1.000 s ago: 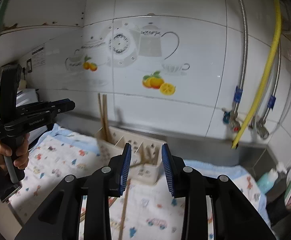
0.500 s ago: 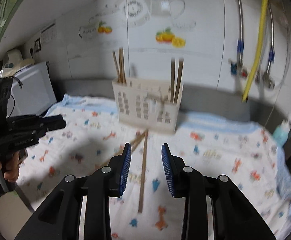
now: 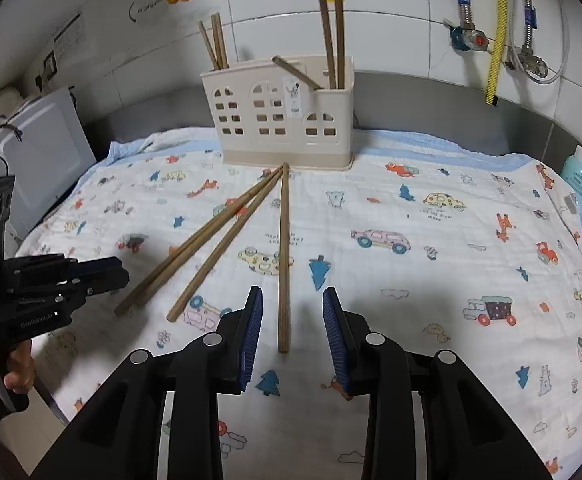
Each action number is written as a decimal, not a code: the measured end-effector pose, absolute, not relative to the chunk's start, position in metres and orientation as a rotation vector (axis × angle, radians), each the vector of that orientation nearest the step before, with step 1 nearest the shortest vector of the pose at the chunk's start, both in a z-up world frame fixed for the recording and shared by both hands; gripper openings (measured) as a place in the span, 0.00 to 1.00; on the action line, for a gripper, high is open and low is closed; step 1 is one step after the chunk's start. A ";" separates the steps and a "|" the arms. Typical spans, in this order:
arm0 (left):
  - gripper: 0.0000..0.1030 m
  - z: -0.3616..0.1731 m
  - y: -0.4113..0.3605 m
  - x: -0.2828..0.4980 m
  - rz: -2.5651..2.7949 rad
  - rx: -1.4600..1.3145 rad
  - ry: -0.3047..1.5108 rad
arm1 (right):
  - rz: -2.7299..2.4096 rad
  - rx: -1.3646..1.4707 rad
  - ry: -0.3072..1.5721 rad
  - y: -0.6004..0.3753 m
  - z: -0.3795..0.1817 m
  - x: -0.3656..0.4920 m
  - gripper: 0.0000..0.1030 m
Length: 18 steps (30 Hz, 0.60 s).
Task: Organize utensils
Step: 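Move both open tools back down to the chopstick pile, then grasp a chopstick with the left tool while the right tool grasps another and lifts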
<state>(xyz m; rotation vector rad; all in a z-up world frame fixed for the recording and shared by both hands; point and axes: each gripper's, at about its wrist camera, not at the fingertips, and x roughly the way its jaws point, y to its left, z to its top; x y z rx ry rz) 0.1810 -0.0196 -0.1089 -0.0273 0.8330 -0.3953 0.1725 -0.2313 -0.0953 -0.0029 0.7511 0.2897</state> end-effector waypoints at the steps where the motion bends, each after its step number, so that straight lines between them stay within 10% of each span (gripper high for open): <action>1: 0.19 -0.109 -0.021 0.181 -0.391 -0.020 0.834 | 0.288 -0.010 0.752 -0.230 -0.097 0.173 0.29; 18: 0.19 -0.124 -0.023 0.196 -0.315 0.024 0.871 | 0.295 0.015 0.790 -0.228 -0.116 0.184 0.24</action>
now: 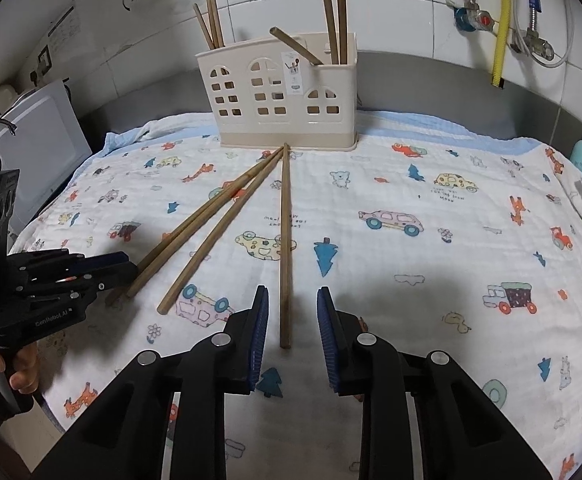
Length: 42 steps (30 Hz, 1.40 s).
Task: Organize utensils
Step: 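Grasp a chopstick with the left tool while the right tool grasps another and lifts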
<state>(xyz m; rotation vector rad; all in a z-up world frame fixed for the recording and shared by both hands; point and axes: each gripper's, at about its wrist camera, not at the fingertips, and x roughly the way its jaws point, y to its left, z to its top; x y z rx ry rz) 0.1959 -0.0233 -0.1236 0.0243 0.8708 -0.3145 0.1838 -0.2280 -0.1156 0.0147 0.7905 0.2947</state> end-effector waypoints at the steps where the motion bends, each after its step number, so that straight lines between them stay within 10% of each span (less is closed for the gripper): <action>1: 0.19 -0.123 -0.023 0.197 -0.307 0.028 0.869 | 0.293 0.012 0.793 -0.227 -0.117 0.185 0.23; 42: 0.06 -0.110 -0.032 0.198 -0.323 0.046 0.850 | 0.277 -0.082 0.688 -0.218 -0.074 0.176 0.06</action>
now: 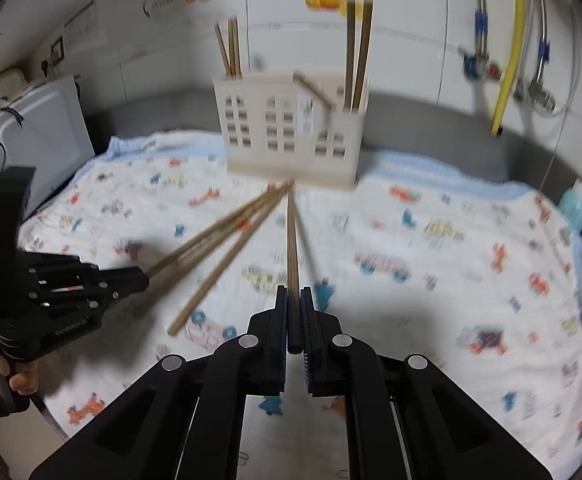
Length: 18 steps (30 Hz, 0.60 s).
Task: Organize utensils
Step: 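Grasp a chopstick with the left tool while the right tool grasps another and lifts, then raise both held chopsticks upright and lower them toward the beige holder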
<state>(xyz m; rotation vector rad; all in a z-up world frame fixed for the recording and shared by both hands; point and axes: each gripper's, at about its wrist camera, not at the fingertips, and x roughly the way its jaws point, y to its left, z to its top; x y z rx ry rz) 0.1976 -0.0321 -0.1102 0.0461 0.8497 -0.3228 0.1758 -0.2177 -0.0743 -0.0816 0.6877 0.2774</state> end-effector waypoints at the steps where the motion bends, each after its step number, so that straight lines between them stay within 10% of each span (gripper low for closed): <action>1: 0.06 -0.105 -0.030 0.197 -0.320 0.043 0.835 | 0.278 -0.081 0.670 -0.219 -0.066 0.174 0.06; 18: 0.06 -0.009 -0.015 0.214 -0.348 0.037 0.625 | 0.366 -0.088 0.533 -0.225 0.046 0.190 0.06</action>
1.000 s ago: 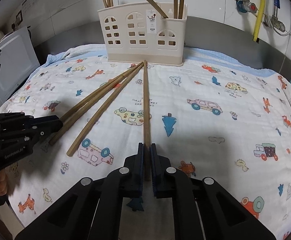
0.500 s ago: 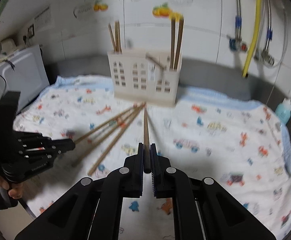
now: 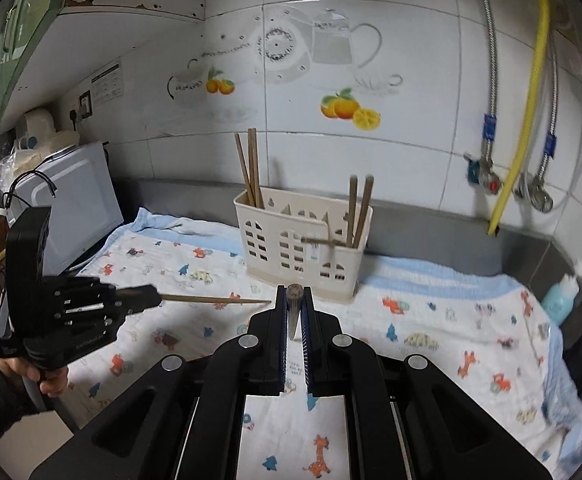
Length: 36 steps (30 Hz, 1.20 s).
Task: Organize utensils
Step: 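Raise both held chopsticks upright and lower them toward the beige holder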
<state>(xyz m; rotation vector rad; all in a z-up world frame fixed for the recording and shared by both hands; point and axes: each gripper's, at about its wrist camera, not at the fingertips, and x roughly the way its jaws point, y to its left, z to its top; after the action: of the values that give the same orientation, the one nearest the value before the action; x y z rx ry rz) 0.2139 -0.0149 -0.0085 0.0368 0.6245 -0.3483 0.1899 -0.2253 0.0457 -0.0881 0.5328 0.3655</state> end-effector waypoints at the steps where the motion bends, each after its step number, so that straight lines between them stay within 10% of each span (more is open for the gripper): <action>1: 0.06 -0.004 -0.015 0.218 -0.349 0.041 0.618 | 0.370 -0.096 0.530 -0.225 0.051 0.191 0.06; 17: 0.06 0.058 -0.023 0.271 -0.367 0.072 0.552 | 0.415 -0.175 0.433 -0.222 0.166 0.226 0.06; 36: 0.06 0.178 -0.020 0.278 -0.362 0.081 0.324 | 0.323 -0.212 0.595 -0.226 0.148 0.311 0.06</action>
<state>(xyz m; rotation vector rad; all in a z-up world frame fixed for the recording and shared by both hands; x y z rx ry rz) 0.2779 -0.0200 0.1775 0.0807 0.3236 -0.3622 0.3107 -0.2261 0.1477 -0.2117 0.5955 0.3233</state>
